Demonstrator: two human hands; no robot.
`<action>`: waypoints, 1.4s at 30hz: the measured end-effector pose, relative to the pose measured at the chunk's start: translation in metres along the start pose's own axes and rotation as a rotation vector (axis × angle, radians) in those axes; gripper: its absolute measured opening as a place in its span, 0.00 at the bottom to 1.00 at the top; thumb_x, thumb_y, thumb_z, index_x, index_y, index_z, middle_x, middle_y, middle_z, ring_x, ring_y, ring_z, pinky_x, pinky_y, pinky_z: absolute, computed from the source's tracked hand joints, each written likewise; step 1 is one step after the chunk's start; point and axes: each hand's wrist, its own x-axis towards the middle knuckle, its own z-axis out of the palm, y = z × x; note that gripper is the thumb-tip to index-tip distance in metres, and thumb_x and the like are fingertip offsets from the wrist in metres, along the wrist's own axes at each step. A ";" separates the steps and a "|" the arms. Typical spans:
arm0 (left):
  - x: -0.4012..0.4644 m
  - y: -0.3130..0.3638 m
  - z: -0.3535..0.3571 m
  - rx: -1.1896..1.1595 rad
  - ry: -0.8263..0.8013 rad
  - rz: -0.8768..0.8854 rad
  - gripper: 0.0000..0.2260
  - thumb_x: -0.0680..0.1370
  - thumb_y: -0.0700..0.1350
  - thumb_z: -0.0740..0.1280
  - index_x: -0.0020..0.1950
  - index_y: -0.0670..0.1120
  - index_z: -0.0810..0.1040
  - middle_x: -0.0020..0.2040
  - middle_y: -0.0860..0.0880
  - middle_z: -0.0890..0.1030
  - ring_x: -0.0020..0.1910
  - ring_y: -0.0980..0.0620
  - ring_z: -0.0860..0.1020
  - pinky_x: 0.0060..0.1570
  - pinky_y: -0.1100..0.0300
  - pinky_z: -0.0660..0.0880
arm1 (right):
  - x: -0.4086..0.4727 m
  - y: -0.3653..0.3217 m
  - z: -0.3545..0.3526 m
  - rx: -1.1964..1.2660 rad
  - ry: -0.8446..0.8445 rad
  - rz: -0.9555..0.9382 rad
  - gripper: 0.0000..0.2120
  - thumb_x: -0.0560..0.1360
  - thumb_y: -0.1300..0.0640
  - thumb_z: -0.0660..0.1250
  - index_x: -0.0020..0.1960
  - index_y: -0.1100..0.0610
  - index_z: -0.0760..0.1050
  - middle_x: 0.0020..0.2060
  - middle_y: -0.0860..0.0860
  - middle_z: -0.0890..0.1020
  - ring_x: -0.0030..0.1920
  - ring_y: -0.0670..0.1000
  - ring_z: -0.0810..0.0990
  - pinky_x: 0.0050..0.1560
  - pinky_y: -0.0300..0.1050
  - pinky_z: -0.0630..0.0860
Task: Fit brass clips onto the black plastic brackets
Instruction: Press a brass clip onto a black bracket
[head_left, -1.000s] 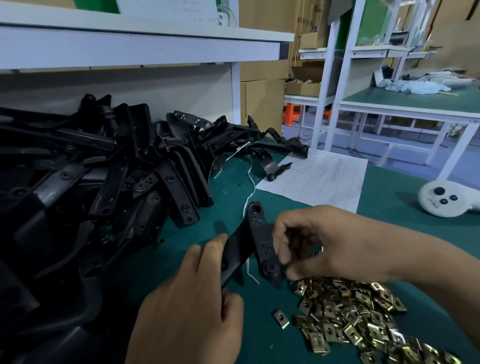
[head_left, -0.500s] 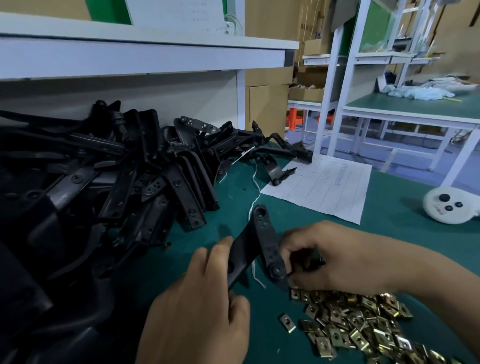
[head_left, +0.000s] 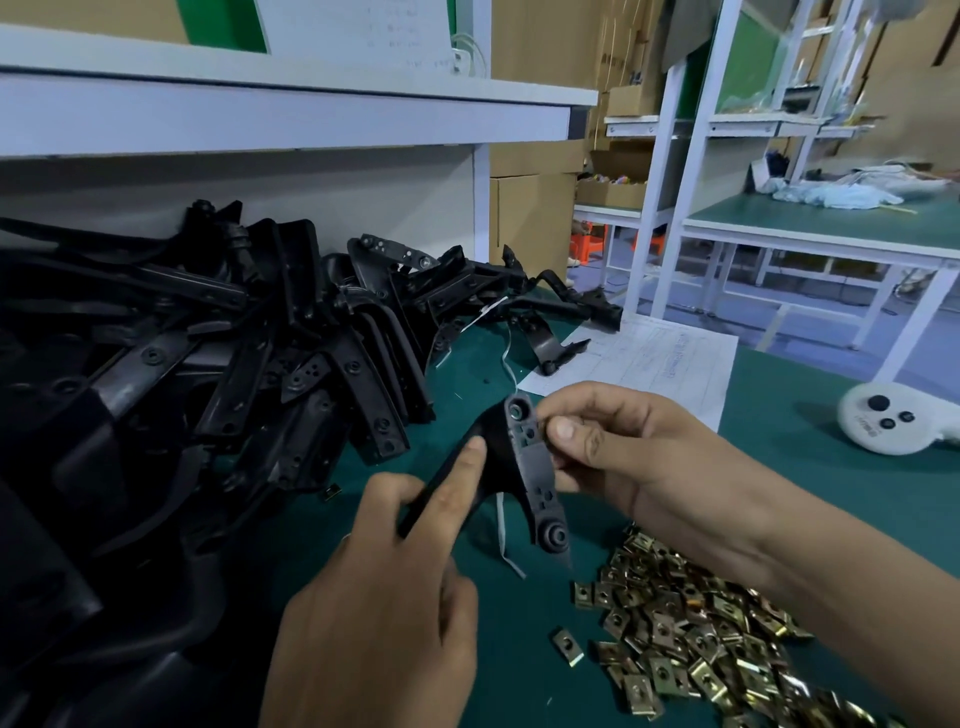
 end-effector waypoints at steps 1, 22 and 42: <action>0.000 0.000 0.000 -0.008 -0.007 -0.015 0.43 0.69 0.47 0.71 0.80 0.68 0.58 0.54 0.61 0.68 0.27 0.62 0.67 0.23 0.73 0.61 | 0.001 0.001 0.001 0.032 0.011 0.010 0.10 0.76 0.62 0.71 0.55 0.65 0.82 0.43 0.57 0.83 0.42 0.49 0.83 0.46 0.41 0.82; -0.001 0.003 -0.010 -0.092 -0.063 -0.056 0.39 0.70 0.52 0.67 0.72 0.82 0.57 0.55 0.66 0.70 0.44 0.62 0.77 0.32 0.72 0.68 | -0.006 -0.016 -0.018 -0.233 -0.186 -0.111 0.08 0.77 0.64 0.71 0.55 0.62 0.85 0.48 0.64 0.87 0.47 0.59 0.89 0.49 0.50 0.85; -0.006 -0.005 -0.006 -0.165 -0.082 0.187 0.36 0.70 0.50 0.64 0.71 0.81 0.62 0.57 0.64 0.73 0.43 0.59 0.78 0.34 0.70 0.71 | -0.007 -0.013 -0.015 -0.263 -0.369 -0.116 0.16 0.78 0.56 0.69 0.64 0.61 0.75 0.40 0.57 0.87 0.38 0.59 0.87 0.46 0.53 0.83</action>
